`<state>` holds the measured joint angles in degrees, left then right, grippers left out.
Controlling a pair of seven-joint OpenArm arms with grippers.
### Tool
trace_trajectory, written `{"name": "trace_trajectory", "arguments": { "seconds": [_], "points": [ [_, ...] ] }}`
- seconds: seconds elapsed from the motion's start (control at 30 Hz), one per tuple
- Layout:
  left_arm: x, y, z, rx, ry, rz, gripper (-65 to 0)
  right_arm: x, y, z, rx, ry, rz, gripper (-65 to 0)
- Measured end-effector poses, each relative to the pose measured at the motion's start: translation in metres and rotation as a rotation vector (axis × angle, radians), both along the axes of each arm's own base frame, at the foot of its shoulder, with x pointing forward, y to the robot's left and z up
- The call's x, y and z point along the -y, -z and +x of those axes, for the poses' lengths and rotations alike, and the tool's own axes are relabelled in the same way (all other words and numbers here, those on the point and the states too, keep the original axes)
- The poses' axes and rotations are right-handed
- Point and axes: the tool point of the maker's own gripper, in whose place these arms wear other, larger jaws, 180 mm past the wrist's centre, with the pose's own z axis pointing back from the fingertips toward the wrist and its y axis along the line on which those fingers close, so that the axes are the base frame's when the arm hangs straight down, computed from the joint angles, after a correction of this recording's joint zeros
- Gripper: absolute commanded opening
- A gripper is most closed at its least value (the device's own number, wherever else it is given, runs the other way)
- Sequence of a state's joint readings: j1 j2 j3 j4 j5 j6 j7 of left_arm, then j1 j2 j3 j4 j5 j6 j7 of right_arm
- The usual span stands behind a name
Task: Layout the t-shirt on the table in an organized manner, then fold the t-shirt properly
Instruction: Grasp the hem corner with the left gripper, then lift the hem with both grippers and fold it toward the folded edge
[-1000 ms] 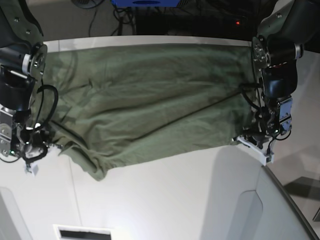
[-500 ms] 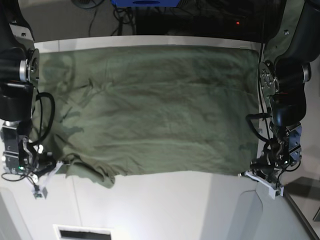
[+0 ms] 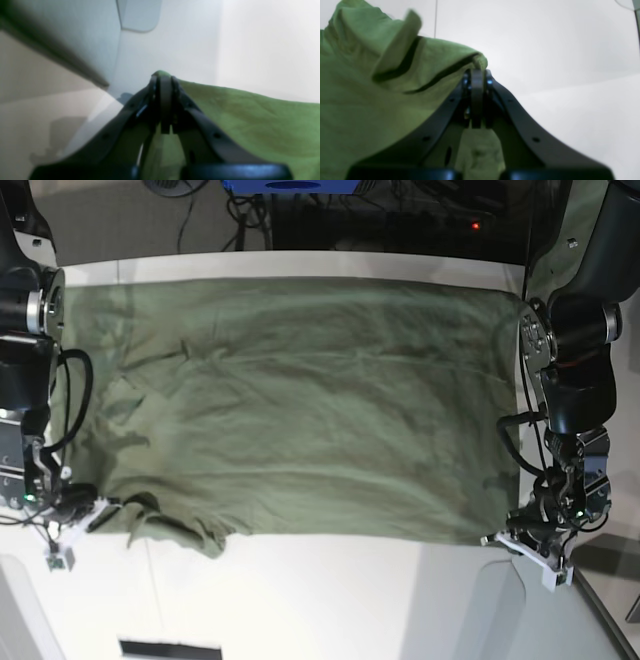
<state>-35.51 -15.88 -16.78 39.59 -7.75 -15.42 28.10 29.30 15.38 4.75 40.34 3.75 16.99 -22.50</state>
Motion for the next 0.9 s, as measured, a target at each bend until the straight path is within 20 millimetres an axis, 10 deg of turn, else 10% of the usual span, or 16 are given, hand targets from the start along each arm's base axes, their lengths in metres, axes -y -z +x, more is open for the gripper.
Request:
{"name": "trace_trajectory", "arguments": {
  "seconds": [0.9],
  "points": [
    [0.008,0.03,-0.072,-0.122,0.148,0.096,-65.0,-0.004,0.015,-0.027,-0.026,0.031,0.124,-64.8]
  ]
}}
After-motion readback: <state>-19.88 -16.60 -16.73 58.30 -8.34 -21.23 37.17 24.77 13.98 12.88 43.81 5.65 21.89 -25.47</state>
